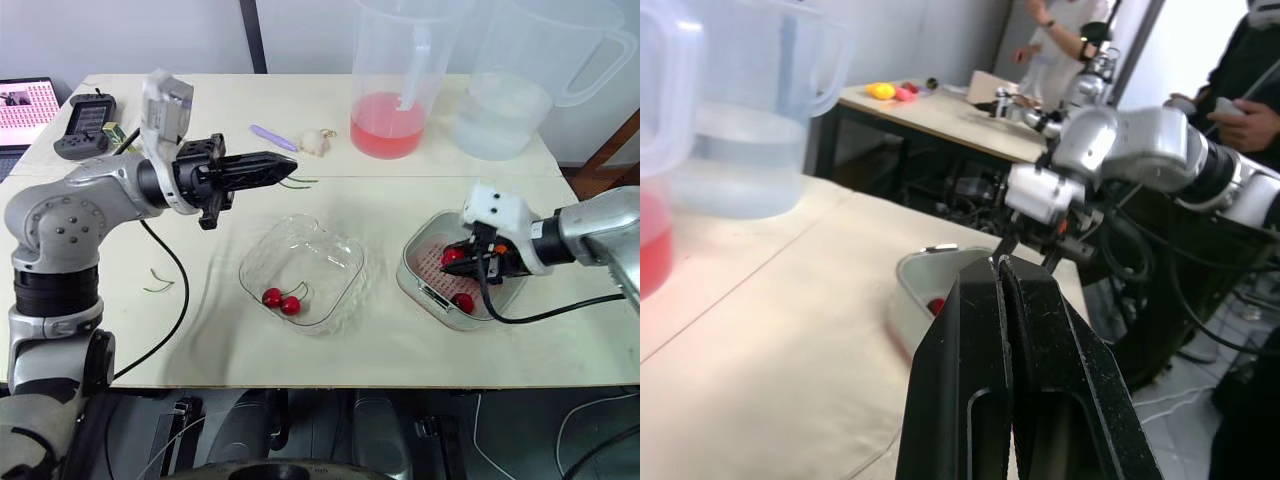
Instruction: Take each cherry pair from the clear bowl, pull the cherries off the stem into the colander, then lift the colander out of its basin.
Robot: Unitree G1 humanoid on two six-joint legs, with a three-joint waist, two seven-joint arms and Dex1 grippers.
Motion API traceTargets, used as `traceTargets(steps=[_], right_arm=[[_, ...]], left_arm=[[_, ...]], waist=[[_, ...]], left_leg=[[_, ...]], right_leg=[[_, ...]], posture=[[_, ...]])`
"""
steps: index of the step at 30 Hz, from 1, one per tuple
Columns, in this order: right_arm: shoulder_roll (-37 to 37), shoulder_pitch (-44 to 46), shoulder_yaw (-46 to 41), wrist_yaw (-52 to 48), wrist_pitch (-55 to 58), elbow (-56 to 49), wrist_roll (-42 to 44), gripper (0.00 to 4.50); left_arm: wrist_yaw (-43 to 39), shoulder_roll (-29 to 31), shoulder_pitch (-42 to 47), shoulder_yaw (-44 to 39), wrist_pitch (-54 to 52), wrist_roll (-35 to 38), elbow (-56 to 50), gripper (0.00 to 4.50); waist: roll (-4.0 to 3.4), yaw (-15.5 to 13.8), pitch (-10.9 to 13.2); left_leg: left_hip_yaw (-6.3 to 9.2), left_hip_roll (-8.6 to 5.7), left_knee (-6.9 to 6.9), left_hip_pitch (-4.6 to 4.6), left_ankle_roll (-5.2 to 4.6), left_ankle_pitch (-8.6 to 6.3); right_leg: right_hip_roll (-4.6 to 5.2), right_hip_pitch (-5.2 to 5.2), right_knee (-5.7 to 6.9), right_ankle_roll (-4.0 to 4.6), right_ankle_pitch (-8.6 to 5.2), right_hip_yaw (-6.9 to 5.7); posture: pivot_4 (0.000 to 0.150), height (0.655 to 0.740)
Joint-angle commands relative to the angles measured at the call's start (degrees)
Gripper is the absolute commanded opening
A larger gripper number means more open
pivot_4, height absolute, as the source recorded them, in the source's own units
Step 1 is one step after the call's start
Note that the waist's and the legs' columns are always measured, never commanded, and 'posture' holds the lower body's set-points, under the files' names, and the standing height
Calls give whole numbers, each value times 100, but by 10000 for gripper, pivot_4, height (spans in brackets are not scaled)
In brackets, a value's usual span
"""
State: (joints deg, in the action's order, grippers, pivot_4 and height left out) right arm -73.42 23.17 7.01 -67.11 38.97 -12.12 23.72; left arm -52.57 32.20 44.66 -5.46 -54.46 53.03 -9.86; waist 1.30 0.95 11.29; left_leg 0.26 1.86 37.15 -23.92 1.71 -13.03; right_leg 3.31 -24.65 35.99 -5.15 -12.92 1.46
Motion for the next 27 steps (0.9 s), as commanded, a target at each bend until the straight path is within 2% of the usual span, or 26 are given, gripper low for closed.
traceTargets(steps=[1,5,12,16,20,22,27], right_arm=[[129,2,-3,-30,-286,226,-304,25009],[205,181,-273,-210,-148,332,-135,44364],[-97,651,-1002,-977,228,576,480,44834],[281,1680,-1430,-1316,1004,639,1641,44834],[712,2452,-1474,-1459,1616,294,2567,44834],[917,2672,-1362,-1458,1695,129,2723,44834],[1339,2959,-953,-1379,1422,114,2475,44834]], left_arm=[[82,99,-47,-215,70,86,-257,0],[130,188,-146,-295,25,144,-299,0],[166,370,-334,-404,6,151,-298,0],[241,583,-544,-623,-88,266,-347,0],[346,968,-994,-1082,-357,549,-407,0],[323,1232,-1343,-1328,-465,613,-418,0],[387,1634,-2366,-2009,-687,773,-385,0]], waist=[[-2,-5,1],[-2,-4,1],[-2,-5,1],[-3,28,2],[-3,18,2],[-4,23,2],[-3,14,2]], left_leg=[[0,-1,0,-1,0,0],[1,-1,-1,-1,0,0],[2,-1,0,0,0,0],[0,0,0,6,0,0],[8,9,-10,13,0,0],[6,9,-11,13,0,0],[-5,5,-6,10,1,0]], right_leg=[[1,0,1,2,1,1],[0,-1,3,2,2,1],[0,0,4,2,2,0],[0,0,7,4,3,1],[-10,0,11,4,2,-2],[-10,0,10,5,2,0],[6,0,6,6,1,0]], posture=[[1500,7383],[1500,7383],[1500,7383],[1500,7383],[1500,7383],[1500,7383],[1500,7383]])
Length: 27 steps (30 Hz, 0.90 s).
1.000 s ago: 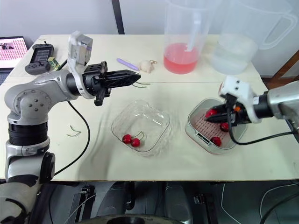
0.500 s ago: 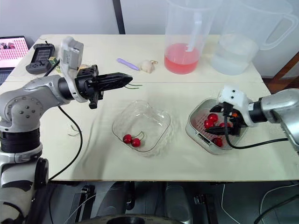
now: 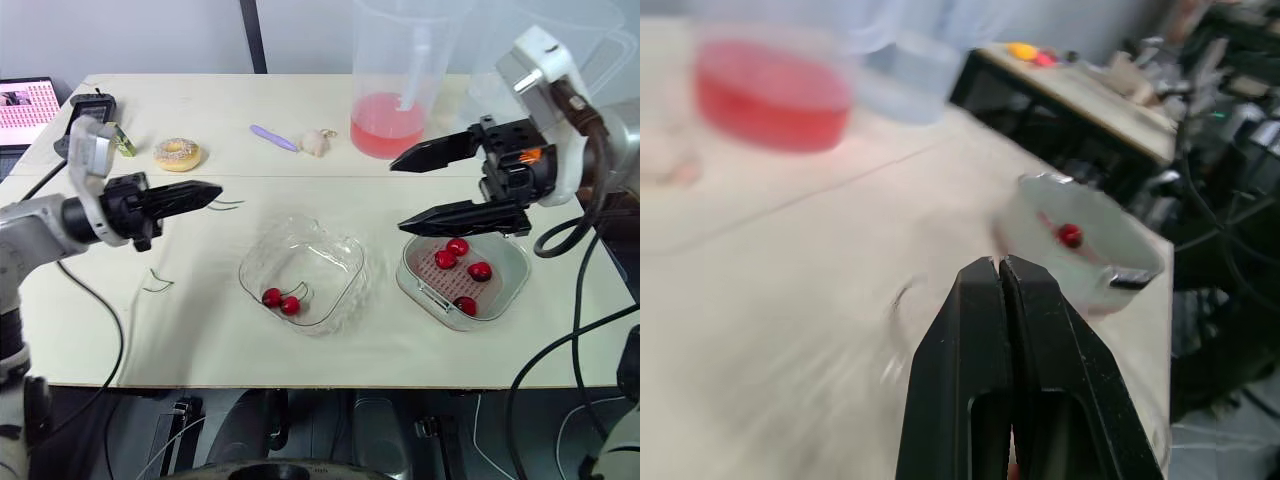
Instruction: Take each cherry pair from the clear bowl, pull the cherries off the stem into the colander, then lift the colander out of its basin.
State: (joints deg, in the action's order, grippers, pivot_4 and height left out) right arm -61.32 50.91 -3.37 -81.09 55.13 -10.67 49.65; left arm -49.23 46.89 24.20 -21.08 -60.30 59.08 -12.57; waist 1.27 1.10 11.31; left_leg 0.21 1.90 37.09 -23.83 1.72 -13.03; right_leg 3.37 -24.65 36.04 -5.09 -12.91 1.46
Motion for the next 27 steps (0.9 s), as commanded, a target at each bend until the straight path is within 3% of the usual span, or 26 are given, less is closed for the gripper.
traceTargets(steps=[1,8,17,20,26,27], right_arm=[[206,212,178,32,-280,1,-211,44834],[527,243,502,49,-635,148,-623,44834],[652,148,386,404,-674,227,-815,44834],[615,110,389,445,-736,185,-874,45000],[557,15,307,485,-656,127,-805,45000],[534,-27,300,472,-620,92,-782,45000]], left_arm=[[71,210,-536,-545,-123,161,-120,0],[475,291,-1471,-851,-123,-253,395,0],[97,354,-1891,-452,150,-896,1416,0],[-45,367,-1831,-403,186,-1040,1815,9900],[-162,622,-1535,-847,236,-1142,2533,40970],[-230,713,-1533,-930,257,-1146,2593,44134]], waist=[[0,-14,0],[1,-29,-1],[2,-13,-1],[2,-21,-1],[3,-21,-2],[3,-19,-2]], left_leg=[[-1,-1,0,0,0,0],[-4,-7,-2,-6,1,0],[-8,-4,-4,-7,1,-1],[-9,-5,-4,-12,2,-1],[-7,-4,-3,-29,2,-1],[-8,-4,-3,-31,2,-1]], right_leg=[[3,0,0,0,0,-1],[17,-4,-3,0,0,-4],[17,-15,2,5,3,-5],[20,-19,0,6,3,-5],[19,-36,3,7,4,-8],[20,-37,3,7,4,-8]], posture=[[1500,7383],[1500,7383],[1500,7383],[1500,7383],[1500,7383],[1500,7383]])
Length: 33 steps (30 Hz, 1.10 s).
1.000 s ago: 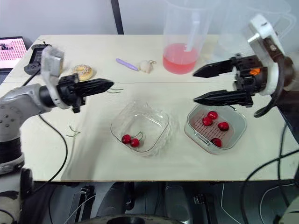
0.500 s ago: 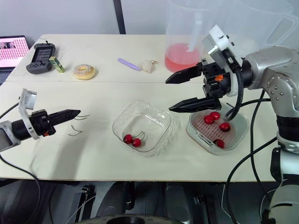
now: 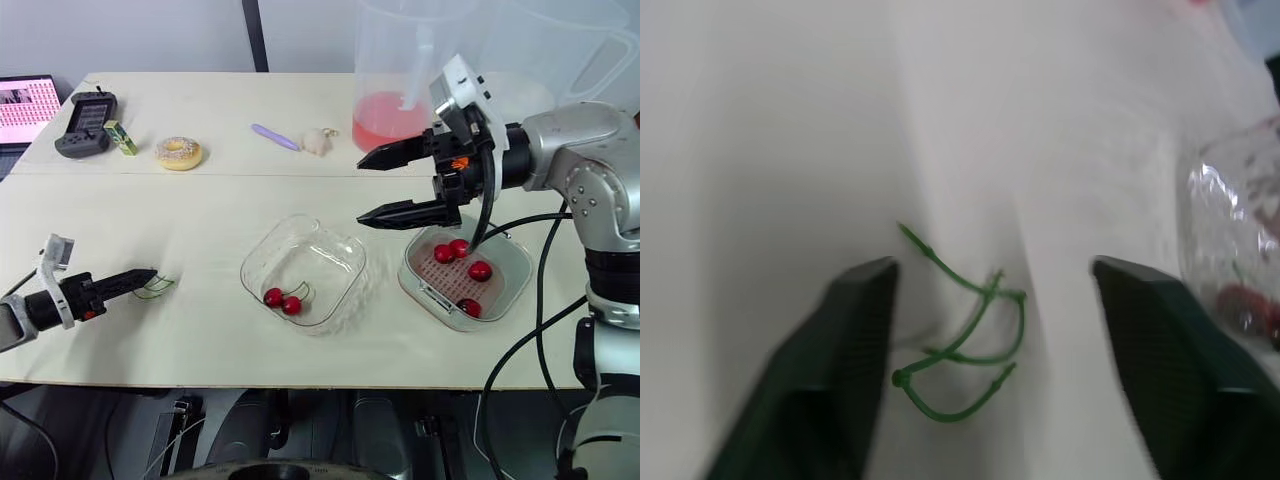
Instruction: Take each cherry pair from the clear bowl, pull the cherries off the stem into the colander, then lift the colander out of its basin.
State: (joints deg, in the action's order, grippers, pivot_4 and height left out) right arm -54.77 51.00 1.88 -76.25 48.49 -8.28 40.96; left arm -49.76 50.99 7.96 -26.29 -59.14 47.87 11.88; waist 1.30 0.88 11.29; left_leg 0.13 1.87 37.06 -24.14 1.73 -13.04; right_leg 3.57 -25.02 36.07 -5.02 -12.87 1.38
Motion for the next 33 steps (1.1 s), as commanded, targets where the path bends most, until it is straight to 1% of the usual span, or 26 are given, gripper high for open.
traceTargets(steps=[1,4,7,10,13,17,18,20,22,24,26,28,30,33], right_arm=[[-140,-70,-233,-23,74,-177,105,45000],[-205,-154,-259,-28,177,-237,143,45000],[-270,-282,-316,35,385,-408,255,45000],[-324,-518,-379,193,465,-763,317,45000],[-294,-818,-466,487,512,-1291,403,45000],[2,-993,-272,1212,171,-1873,-22,45000],[95,-974,-151,1379,72,-1961,-178,45000],[231,-799,166,1633,250,-2050,-319,45000],[253,-491,693,1899,706,-2113,-569,45000],[295,-271,1090,1989,869,-2184,-746,45000],[285,-37,1399,1838,1217,-2266,-631,45000],[289,250,2055,1764,1220,-2293,-1029,45000],[458,502,2572,1828,1210,-2165,-1378,45000],[721,703,2935,1893,1252,-1979,-1653,45000]], left_arm=[[-243,389,92,-484,163,-22,194,44134],[-365,574,161,-668,216,-3,262,44134],[-556,719,250,-759,314,28,39,44134],[-1431,927,-175,-494,963,-129,-1035,44134],[-1563,916,196,-252,1047,89,-1791,44134],[-2057,1096,836,444,1105,140,-2348,44134],[-2157,1132,1053,644,1080,161,-2445,44134],[-2450,1227,1309,1021,1246,1,-2612,44134],[-2625,1380,1383,1508,1839,-665,-2658,44134],[-2798,1498,1346,1734,2143,-943,-2675,44134],[-2787,1404,1361,1753,2263,-950,-2723,44134],[-2749,1277,1364,1728,2210,-824,-2776,44134],[-2665,1151,1309,1680,2182,-753,-2823,44134],[-2594,1077,1154,1658,2210,-812,-2908,44134]], waist=[[0,6,0],[0,11,0],[0,9,0],[1,7,-1],[1,-46,-1],[2,-7,-2],[2,9,-2],[4,35,-3],[-1,45,-2],[-1,47,-2],[-1,27,-2],[-1,20,-2],[0,23,-3],[1,25,-3]], left_leg=[[-2,0,0,0,0,0],[-6,0,-1,-14,0,0],[-7,0,-1,-18,0,0],[-9,1,-1,-25,1,0],[-13,-1,-2,-27,2,0],[-15,-3,6,-27,3,0],[-17,-3,7,-26,2,1],[-17,-1,7,-23,1,1],[-16,1,3,-22,0,2],[-14,4,1,-21,-1,2],[-10,9,1,-23,-1,2],[-9,10,4,-26,-1,2],[-11,9,7,-26,-1,2],[-12,8,13,-27,-1,2]], right_leg=[[1,-1,0,0,0,0],[4,-16,0,0,0,2],[4,-21,2,0,1,2],[7,-27,-1,0,1,2],[20,-27,-4,1,1,2],[16,-20,-3,4,3,1],[11,-21,-2,4,4,2],[3,-21,2,4,5,3],[-3,-25,6,4,5,4],[-12,-32,12,4,5,6],[-19,-33,12,5,5,5],[-19,-33,11,5,4,4],[-16,-31,8,5,4,5],[-14,-29,9,4,5,5]], posture=[[1500,7383],[1500,7383],[1500,7383],[1500,7383],[1500,7383],[1500,7383],[1500,7383],[1500,7383],[1500,7383],[1500,7383],[1500,7383],[1500,7383],[1500,7383],[1500,7383]])
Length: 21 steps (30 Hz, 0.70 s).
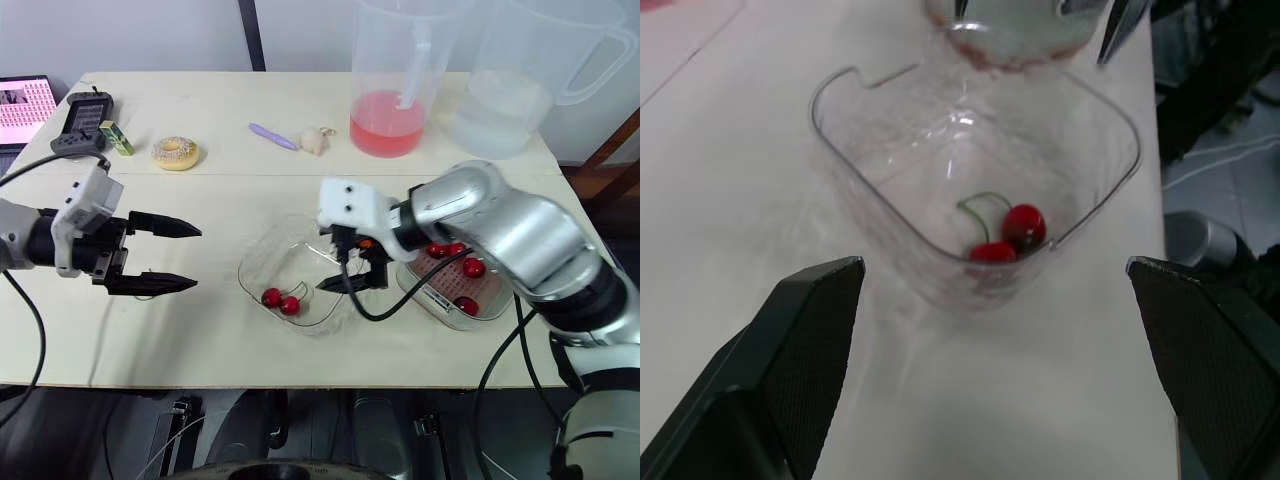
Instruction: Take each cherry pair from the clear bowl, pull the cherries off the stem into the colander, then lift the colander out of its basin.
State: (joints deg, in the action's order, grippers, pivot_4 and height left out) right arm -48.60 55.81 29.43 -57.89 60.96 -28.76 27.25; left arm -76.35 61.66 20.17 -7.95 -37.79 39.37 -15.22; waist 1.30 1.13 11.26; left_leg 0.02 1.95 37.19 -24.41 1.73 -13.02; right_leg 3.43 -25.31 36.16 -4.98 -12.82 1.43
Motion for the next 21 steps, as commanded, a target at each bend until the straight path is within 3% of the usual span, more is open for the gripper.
traceTargets(steps=[1,8,19,21], right_arm=[[198,250,272,82,27,110,-347,45000],[588,316,1120,-139,-670,287,-1147,45000],[1314,377,1510,-692,-1082,928,-1554,45000],[1437,306,1669,-723,-1249,1094,-1736,38970]], left_arm=[[99,-7,-148,-211,65,38,-236,44134],[375,-110,-668,-531,-71,176,-500,44134],[624,-23,-1084,-819,-199,221,-695,44134],[678,-19,-1147,-863,-228,231,-735,45000]], waist=[[0,-1,0],[1,-3,0],[1,3,-1],[1,5,-1]], left_leg=[[0,0,0,-1,0,0],[3,0,-2,0,0,0],[5,1,0,2,0,0],[8,2,0,3,0,0]], right_leg=[[0,-1,0,0,0,0],[-2,-2,5,-2,0,-1],[-4,1,8,-2,1,-2],[-7,1,9,-2,1,-2]], posture=[[1500,7383],[1500,7383],[1500,7383],[1500,7383]])
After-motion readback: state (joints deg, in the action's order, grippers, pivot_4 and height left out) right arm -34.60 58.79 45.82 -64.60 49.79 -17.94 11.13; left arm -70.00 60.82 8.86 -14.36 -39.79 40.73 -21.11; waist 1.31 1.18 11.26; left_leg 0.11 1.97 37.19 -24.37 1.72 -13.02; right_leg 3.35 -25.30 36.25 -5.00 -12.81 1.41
